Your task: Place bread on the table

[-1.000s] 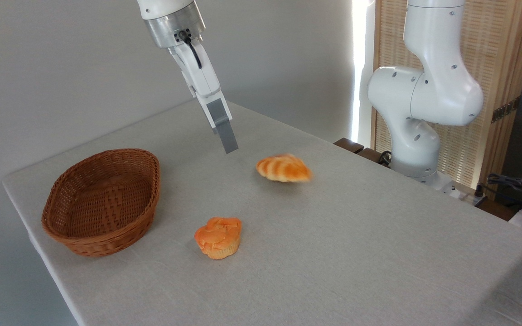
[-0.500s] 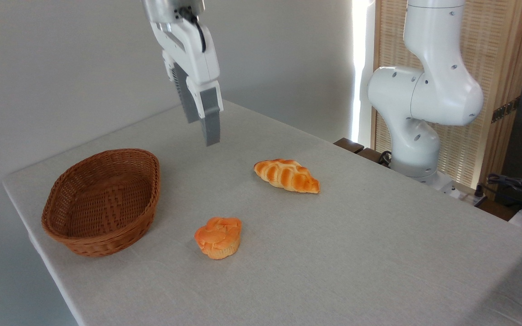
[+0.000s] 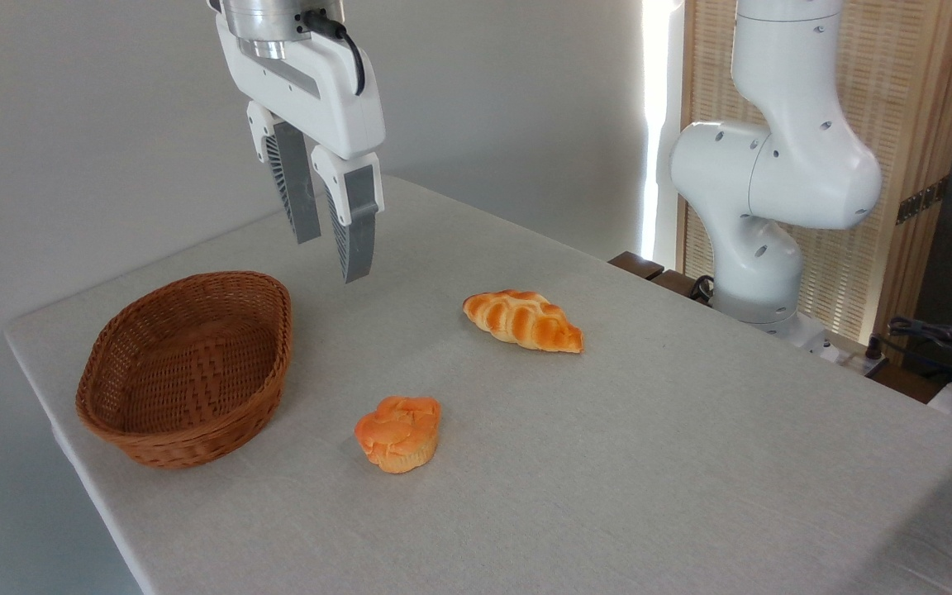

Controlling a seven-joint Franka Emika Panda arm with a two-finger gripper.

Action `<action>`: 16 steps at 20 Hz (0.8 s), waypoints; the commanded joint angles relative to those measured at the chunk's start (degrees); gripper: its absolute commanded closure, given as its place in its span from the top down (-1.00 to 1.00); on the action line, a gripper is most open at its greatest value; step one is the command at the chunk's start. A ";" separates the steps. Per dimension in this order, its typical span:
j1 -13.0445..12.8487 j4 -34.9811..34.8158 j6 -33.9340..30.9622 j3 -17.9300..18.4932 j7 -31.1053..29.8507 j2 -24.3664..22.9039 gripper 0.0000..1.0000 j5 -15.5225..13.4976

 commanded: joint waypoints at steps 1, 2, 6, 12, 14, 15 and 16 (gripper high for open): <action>-0.78 1.03 -1.08 2.62 -0.33 0.09 1.00 1.20; -0.78 1.12 -1.17 3.32 -0.33 0.09 1.00 1.20; -6.04 1.29 -1.26 10.08 -0.24 0.09 1.00 1.20; -12.02 1.38 -1.26 14.13 -0.59 0.26 1.00 2.61; -12.11 1.38 -1.26 14.57 -0.33 0.26 1.00 2.61; -12.11 1.38 -1.26 14.83 -0.33 0.26 1.00 2.61; -12.46 1.38 -1.26 15.62 -0.24 0.26 1.00 2.61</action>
